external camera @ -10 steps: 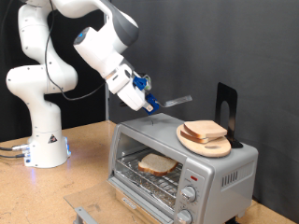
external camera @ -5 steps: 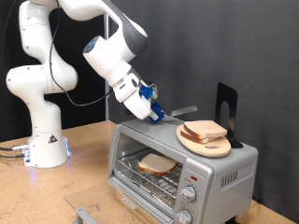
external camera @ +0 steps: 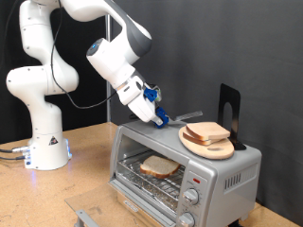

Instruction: Make a piece of toast with the oven

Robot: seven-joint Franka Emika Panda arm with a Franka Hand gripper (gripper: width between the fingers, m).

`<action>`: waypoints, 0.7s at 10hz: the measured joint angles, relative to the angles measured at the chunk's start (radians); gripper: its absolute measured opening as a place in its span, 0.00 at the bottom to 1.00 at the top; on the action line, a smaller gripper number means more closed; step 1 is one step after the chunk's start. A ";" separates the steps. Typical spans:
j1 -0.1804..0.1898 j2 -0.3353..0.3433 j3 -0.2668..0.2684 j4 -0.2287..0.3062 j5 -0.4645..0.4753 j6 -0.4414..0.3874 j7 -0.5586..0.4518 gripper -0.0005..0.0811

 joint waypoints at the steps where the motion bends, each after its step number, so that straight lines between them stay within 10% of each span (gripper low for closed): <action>1: -0.002 0.000 0.000 0.000 -0.002 0.000 0.000 0.95; 7: -0.009 -0.008 -0.030 0.002 0.220 0.023 -0.244 0.99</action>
